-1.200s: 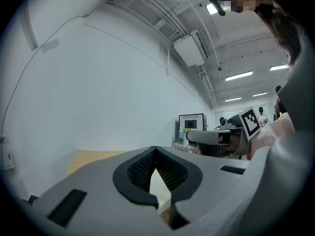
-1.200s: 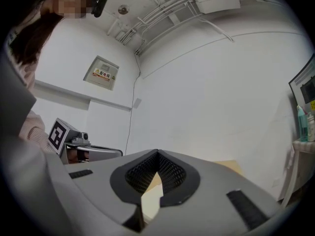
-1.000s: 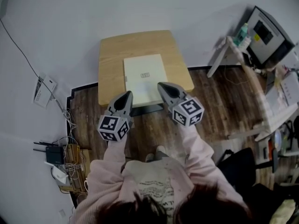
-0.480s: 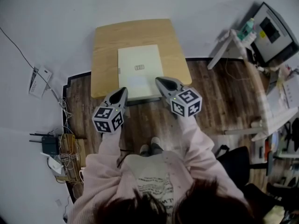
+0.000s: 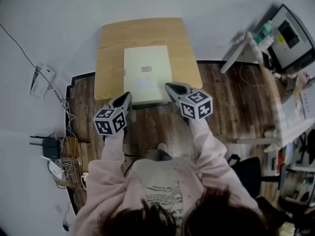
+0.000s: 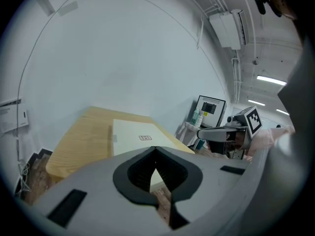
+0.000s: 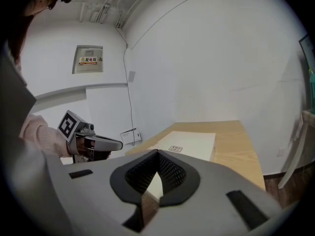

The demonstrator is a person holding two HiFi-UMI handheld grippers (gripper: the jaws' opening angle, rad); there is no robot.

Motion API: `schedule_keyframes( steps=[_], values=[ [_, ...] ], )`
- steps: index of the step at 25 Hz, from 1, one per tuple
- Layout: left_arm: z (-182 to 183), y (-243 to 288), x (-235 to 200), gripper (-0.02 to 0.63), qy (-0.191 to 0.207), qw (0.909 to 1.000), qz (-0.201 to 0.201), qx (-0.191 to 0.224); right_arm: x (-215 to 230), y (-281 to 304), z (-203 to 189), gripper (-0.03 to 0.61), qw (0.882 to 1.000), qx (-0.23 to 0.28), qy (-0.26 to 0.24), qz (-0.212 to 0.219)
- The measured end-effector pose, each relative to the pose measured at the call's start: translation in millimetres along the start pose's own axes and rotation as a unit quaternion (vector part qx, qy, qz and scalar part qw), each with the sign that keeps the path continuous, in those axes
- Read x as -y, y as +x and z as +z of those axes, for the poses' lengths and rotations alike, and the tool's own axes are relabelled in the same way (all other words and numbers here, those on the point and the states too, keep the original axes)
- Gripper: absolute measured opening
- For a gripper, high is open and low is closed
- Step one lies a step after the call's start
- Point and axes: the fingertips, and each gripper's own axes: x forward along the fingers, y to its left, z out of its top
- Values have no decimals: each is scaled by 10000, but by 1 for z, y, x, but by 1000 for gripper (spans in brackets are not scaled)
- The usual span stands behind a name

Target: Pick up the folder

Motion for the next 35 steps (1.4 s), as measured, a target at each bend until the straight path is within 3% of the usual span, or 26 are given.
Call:
schedule_keyframes(
  steps=[13,26,35],
  values=[
    [-37,-4,-37,3,-1314,9908,-255,-201,25,2,-46,21,9911,-613,1152,-267],
    [-52,2,-59,51,-1938,9805,-300,-164,46,-2,-80,87,9733,-716,2103,-574],
    [-65,7,-72,133,-2717,9612,-449,144,51,0,-101,218,9521,-434,2977,-554]
  ],
)
